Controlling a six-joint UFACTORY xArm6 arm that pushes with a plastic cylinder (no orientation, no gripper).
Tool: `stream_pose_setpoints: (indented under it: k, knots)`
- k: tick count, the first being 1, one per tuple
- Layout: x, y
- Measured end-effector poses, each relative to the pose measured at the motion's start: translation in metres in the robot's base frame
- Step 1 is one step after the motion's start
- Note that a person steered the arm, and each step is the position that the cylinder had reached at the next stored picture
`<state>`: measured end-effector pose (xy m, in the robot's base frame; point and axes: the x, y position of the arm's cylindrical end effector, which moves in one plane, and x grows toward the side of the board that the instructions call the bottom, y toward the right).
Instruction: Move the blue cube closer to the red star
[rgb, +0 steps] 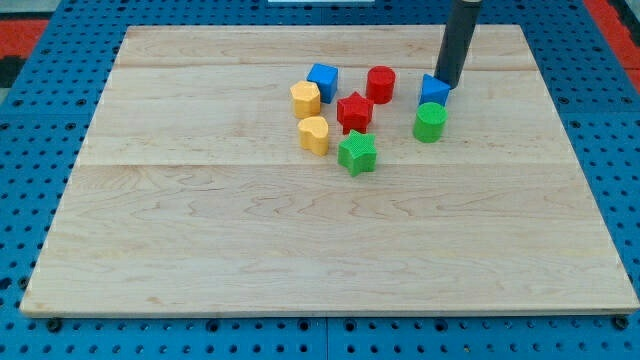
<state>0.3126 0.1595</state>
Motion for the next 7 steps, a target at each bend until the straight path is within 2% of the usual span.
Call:
stream_pose_setpoints:
  k: [4, 6, 7]
  knots:
    - [0.003, 0.011]
    - [0.043, 0.024]
    - [0.070, -0.005]
